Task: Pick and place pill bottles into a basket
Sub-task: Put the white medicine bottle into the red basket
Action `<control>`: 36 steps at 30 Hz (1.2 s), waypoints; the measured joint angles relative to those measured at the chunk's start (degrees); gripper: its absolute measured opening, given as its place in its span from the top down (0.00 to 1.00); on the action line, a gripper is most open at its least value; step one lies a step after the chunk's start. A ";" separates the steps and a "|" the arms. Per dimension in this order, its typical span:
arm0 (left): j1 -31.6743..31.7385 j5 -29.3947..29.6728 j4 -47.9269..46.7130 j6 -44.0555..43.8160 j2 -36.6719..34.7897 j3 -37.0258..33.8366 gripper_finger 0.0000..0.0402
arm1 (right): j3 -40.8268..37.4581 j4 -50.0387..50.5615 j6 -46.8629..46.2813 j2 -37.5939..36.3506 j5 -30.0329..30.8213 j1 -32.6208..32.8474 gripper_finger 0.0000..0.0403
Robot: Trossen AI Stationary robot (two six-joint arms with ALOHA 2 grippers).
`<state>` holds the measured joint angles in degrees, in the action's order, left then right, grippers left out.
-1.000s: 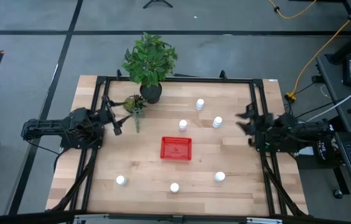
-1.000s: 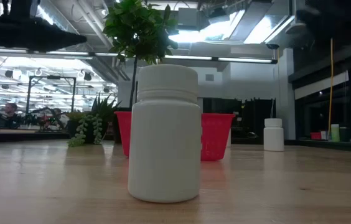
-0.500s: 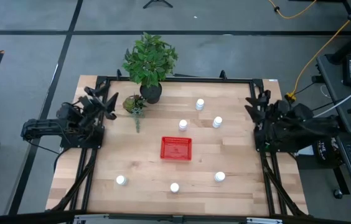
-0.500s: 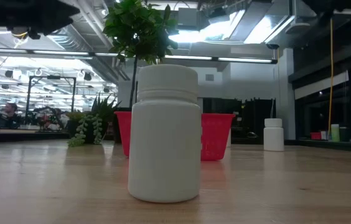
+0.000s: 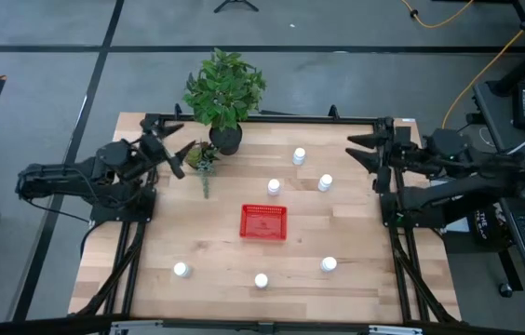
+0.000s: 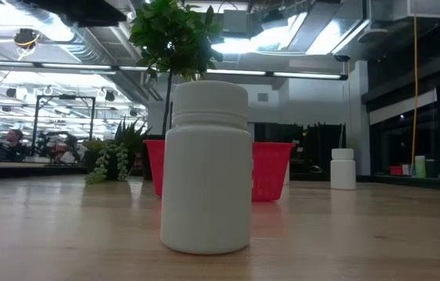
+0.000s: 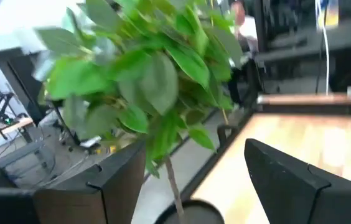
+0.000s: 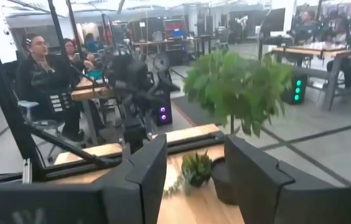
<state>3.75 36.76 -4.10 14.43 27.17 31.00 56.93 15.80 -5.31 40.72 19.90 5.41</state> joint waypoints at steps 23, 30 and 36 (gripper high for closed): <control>-2.97 -3.30 -6.46 -8.31 1.06 0.50 0.34 | 2.97 -11.80 -0.43 10.51 -0.02 0.02 0.60; -2.97 -3.30 -6.46 -7.82 1.06 0.50 0.34 | 2.95 -11.70 -0.41 12.45 -0.02 0.04 0.60; -2.95 -3.31 -6.46 -8.14 1.06 0.50 0.34 | 2.95 -11.72 -0.27 14.42 -0.02 0.02 0.60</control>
<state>0.80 33.45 -10.57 6.28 28.23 31.51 59.88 4.08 -5.58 55.14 19.88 5.43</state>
